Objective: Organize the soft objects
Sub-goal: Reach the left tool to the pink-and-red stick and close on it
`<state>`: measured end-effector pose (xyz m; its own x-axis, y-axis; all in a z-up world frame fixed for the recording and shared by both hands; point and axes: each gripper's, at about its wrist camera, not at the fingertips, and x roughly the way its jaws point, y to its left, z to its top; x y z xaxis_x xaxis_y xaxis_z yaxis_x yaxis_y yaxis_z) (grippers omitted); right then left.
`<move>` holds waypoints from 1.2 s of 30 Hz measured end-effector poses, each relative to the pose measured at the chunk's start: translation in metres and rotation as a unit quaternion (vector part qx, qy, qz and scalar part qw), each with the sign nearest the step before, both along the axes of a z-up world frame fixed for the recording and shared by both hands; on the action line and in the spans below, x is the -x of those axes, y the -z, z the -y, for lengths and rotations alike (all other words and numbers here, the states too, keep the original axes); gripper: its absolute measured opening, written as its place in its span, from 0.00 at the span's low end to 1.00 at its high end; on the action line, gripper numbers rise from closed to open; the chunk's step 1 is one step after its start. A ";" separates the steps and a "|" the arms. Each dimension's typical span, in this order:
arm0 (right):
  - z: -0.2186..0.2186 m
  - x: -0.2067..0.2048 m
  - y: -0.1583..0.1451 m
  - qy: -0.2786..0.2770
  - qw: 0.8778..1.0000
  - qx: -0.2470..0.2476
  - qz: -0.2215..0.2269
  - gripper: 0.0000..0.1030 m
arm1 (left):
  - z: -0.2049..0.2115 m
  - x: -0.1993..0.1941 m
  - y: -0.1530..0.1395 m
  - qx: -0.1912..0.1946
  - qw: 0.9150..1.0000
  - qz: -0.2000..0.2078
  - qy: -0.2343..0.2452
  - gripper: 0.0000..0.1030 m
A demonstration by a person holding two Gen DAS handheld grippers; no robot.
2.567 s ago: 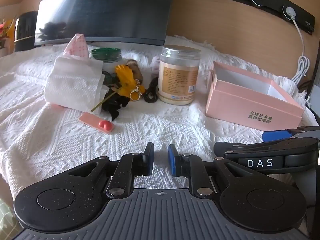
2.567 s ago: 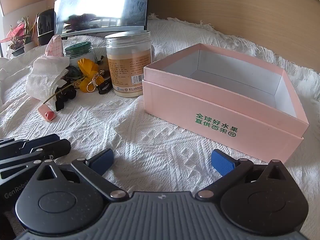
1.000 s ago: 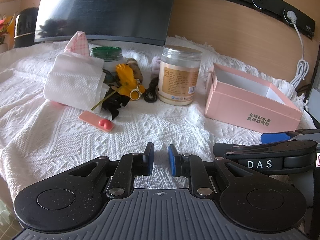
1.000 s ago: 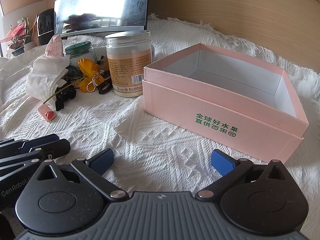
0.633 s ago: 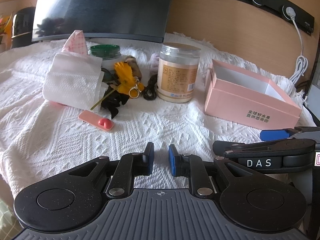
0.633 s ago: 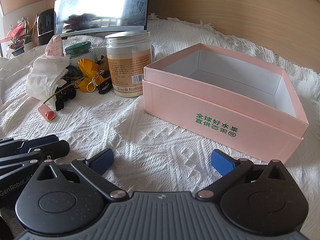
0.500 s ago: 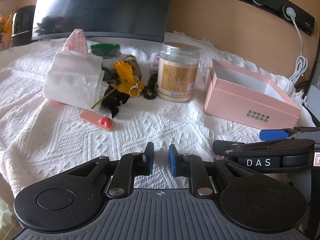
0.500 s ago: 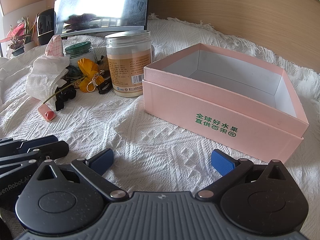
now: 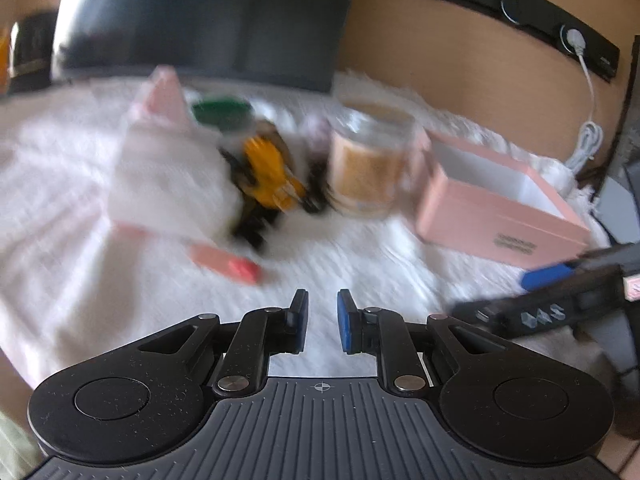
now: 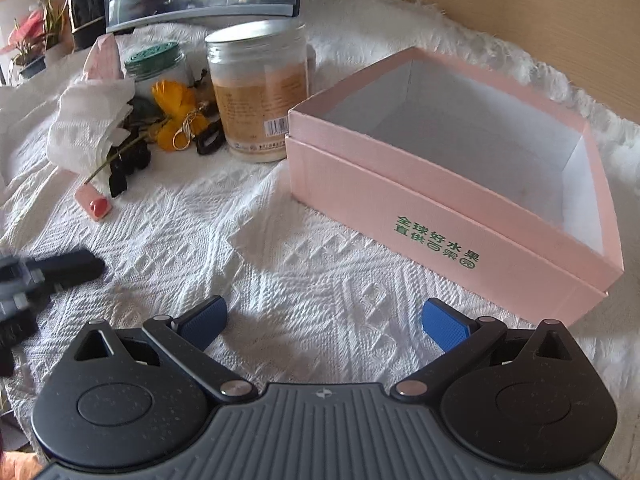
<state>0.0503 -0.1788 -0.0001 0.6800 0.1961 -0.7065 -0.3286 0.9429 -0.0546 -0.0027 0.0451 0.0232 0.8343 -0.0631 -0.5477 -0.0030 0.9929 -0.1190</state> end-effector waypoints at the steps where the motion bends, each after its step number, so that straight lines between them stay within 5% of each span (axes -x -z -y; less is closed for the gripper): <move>1: 0.000 0.002 0.000 0.002 1.000 -0.002 0.003 1.00 | -0.005 -0.003 -0.003 -0.010 1.000 0.005 0.004 0.17; 6: -0.006 0.013 0.000 -0.039 0.999 0.008 0.003 1.00 | -0.047 -0.010 -0.014 -0.010 0.999 0.040 0.006 0.17; 9: -0.011 0.017 -0.004 -0.053 0.998 0.021 0.000 1.00 | -0.066 -0.019 -0.015 -0.011 1.000 0.016 -0.004 0.17; 17: -0.016 0.022 -0.015 -0.064 0.998 -0.003 0.020 1.00 | -0.106 -0.051 0.005 0.066 0.997 -0.032 -0.013 0.18; 22: -0.015 0.028 -0.020 -0.064 0.997 -0.009 0.050 1.00 | -0.111 -0.050 0.013 0.139 0.987 -0.058 0.051 0.19; 30: -0.016 0.028 -0.019 -0.069 0.996 -0.016 0.055 1.00 | -0.063 -0.017 0.000 0.035 0.978 -0.064 0.193 0.21; 36: -0.012 0.033 -0.017 -0.075 0.995 -0.023 0.062 1.00 | -0.034 -0.013 -0.016 -0.065 0.973 -0.024 0.221 0.21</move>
<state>0.0170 -0.1664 0.0173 0.7218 0.3326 -0.6069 -0.4591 0.8863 -0.0604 0.0099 0.0795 0.0396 0.7151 -0.3381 -0.6119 0.4254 0.9050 -0.0029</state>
